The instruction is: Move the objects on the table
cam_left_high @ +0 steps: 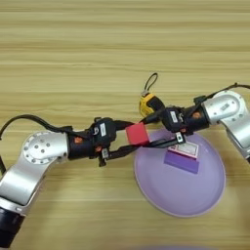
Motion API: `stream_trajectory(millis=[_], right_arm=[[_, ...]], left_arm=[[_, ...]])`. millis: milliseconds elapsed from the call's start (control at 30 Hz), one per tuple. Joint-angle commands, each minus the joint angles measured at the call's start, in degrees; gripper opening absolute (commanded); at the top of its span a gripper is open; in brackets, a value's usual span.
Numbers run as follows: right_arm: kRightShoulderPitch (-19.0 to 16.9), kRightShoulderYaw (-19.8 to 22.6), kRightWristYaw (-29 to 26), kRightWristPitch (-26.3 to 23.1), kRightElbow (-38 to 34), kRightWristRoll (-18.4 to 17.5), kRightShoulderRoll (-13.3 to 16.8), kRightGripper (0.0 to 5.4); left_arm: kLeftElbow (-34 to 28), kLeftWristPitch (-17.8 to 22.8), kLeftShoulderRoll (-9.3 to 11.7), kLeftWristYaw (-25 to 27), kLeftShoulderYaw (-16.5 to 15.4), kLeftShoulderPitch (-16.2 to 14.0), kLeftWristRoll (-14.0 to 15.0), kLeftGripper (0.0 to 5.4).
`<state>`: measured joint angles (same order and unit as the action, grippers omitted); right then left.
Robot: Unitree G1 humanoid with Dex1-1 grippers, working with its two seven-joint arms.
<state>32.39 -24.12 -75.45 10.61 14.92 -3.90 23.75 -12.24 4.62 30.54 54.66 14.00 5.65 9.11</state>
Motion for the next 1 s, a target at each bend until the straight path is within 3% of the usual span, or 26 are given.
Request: stream_trajectory(millis=[33, 500, 533, 1000], right_arm=[[1.14, -0.43, -0.31, 0.32, -0.24, -0.05, -0.68, 2.42], [0.99, -0.43, -0.32, 0.68, -0.48, -0.06, -0.64, 2.42], [0.98, -0.43, -0.32, 0.68, -0.51, -0.07, -0.65, 2.42], [0.94, -0.38, -0.51, 1.22, 0.07, 0.1, -0.89, 2.33]], left_arm=[[-0.78, 0.43, 0.4, -0.33, -0.02, 0.48, 0.01, 2.27], [-0.72, 0.07, 0.31, -0.09, -0.08, 0.62, 0.3, 2.27], [-0.83, -0.03, 0.36, 0.05, -0.07, 0.59, 0.38, 2.56], [-0.5, -1.44, 0.77, 1.18, -0.15, 0.66, 0.54, 4.0]])
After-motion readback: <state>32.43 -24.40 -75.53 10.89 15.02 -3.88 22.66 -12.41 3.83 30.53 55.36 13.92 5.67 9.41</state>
